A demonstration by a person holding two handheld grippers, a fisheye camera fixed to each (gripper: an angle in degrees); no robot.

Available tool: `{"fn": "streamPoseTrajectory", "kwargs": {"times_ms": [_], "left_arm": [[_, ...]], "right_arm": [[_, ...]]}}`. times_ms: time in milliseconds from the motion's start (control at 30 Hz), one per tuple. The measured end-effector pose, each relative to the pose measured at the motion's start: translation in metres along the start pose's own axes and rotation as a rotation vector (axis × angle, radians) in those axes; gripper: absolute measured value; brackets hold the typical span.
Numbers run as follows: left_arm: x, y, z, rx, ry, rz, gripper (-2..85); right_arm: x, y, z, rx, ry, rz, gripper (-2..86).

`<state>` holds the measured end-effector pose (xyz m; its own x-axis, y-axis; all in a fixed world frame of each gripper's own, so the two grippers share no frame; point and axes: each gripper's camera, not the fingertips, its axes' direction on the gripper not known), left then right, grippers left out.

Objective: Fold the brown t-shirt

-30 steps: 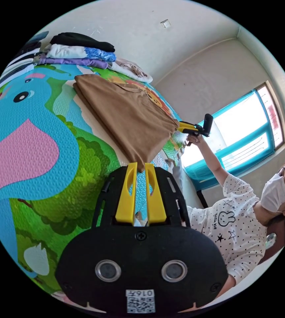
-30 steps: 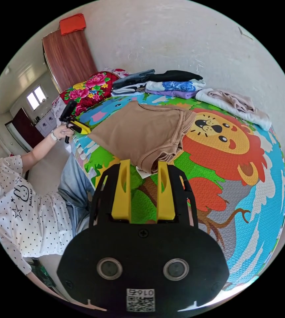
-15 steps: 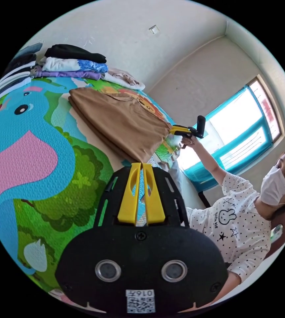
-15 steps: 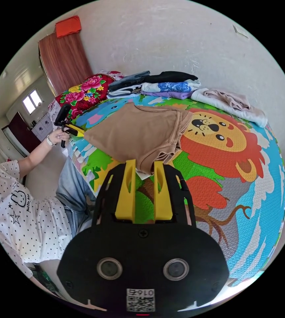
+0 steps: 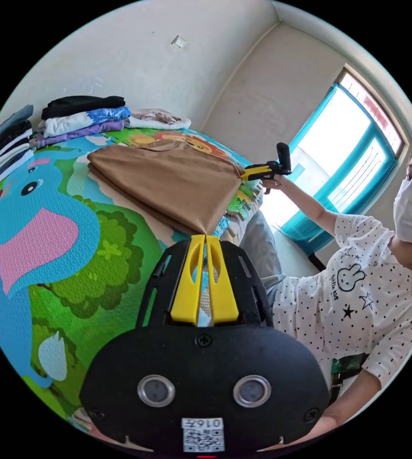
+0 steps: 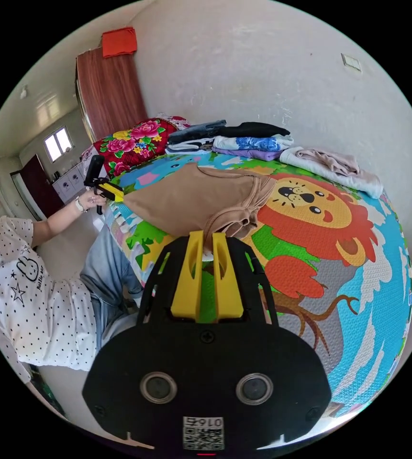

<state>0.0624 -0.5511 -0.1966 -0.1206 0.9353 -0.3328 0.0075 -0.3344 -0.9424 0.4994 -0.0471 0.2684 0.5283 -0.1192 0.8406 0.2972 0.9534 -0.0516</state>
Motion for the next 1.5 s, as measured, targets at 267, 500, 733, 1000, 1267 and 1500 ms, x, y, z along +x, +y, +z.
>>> {"fn": "streamPoseTrajectory", "kwargs": {"times_ms": [267, 500, 733, 1000, 1267, 1500], "left_arm": [[0.042, 0.032, -0.002, -0.112, 0.036, 0.0, -1.0], [0.049, -0.038, -0.051, -0.049, -0.253, -0.057, -1.0], [0.013, -0.146, 0.0, 0.067, -0.446, -0.351, -1.0], [-0.031, -0.156, 0.048, 0.082, -0.521, -0.525, -1.0], [-0.044, -0.158, 0.044, 0.09, -0.449, -0.566, -1.0], [-0.018, -0.182, 0.059, 0.02, -0.645, -0.478, -1.0]], "right_arm": [[-0.032, -0.014, 0.007, -0.188, -0.066, -0.118, 6.5], [-0.076, -0.079, -0.002, -0.051, 0.332, -0.229, 6.3], [-0.114, -0.221, 0.137, -0.202, 0.404, -0.092, 0.5], [-0.114, -0.29, 0.246, -0.356, 0.374, 0.08, -0.4], [-0.07, -0.32, 0.264, -0.277, 0.31, 0.229, -0.5], [-0.066, -0.338, 0.277, -0.27, 0.296, 0.239, -0.5]]}}
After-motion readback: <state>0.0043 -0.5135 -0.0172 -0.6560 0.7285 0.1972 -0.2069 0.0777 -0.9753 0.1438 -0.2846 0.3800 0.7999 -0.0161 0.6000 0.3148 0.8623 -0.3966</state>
